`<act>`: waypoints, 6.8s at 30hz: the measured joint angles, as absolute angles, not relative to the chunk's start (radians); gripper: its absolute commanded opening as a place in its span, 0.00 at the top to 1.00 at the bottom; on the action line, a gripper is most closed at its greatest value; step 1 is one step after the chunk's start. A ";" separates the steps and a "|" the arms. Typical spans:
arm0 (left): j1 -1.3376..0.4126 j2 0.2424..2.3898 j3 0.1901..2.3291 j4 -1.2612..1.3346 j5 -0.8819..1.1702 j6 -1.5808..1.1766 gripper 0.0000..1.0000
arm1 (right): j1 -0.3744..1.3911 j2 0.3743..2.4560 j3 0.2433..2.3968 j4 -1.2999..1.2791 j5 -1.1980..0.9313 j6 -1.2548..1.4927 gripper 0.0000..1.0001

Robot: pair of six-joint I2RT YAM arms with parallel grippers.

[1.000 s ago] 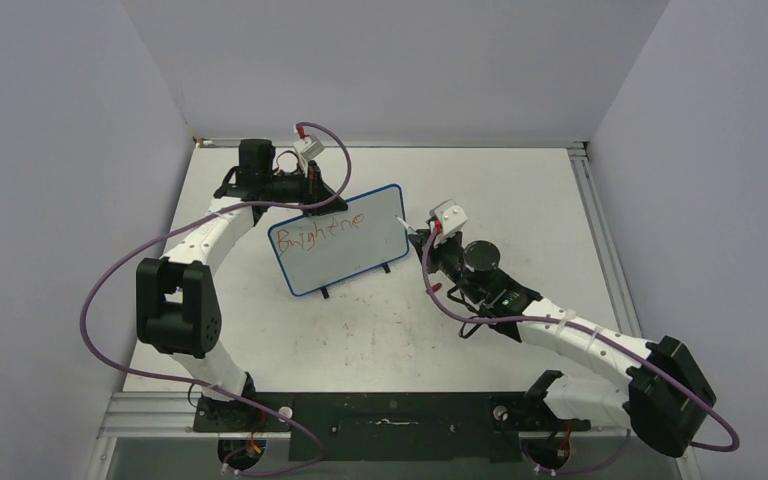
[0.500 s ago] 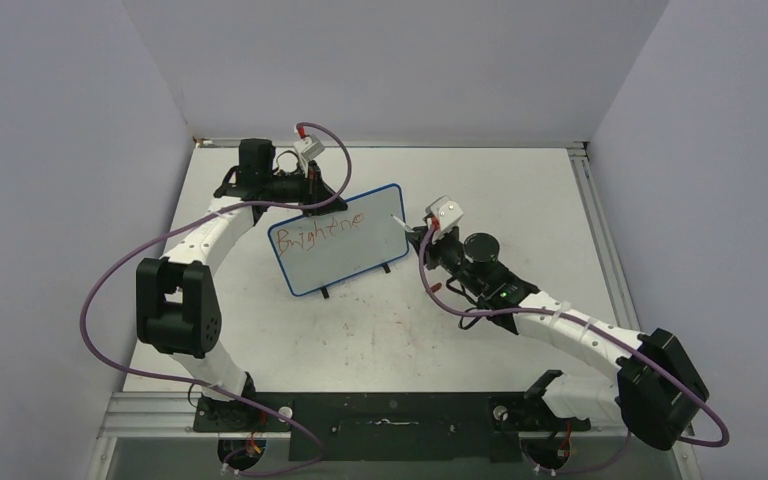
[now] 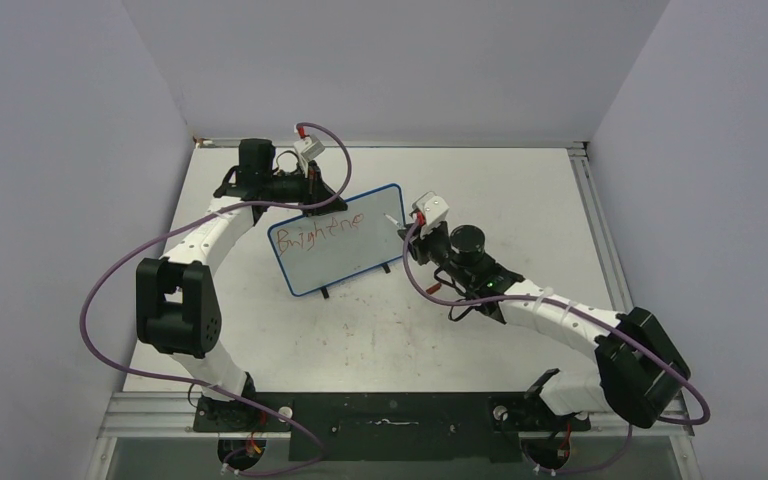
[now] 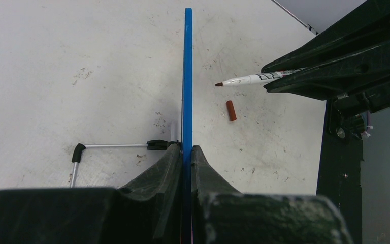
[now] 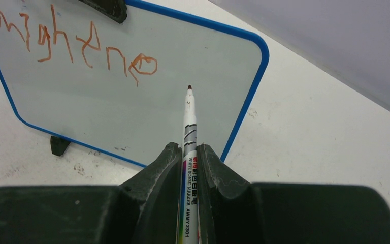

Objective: Write a sentence on the whiteboard

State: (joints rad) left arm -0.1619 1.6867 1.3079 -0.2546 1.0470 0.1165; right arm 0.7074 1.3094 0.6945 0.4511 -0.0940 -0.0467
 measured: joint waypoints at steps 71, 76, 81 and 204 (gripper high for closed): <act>-0.157 1.685 1.308 -0.259 1.031 0.125 1.00 | 0.773 1.407 0.771 0.541 0.042 -0.085 0.95; -0.157 1.685 1.308 -0.259 1.031 0.125 1.00 | 0.773 1.433 0.778 0.545 0.045 -0.090 0.95; -0.157 1.685 1.308 -0.260 1.031 0.125 1.00 | 0.773 1.453 0.780 0.545 0.046 -0.090 0.95; -0.155 1.681 1.307 -0.267 1.005 0.125 1.00 | 0.798 1.505 0.717 0.610 0.193 -0.056 0.95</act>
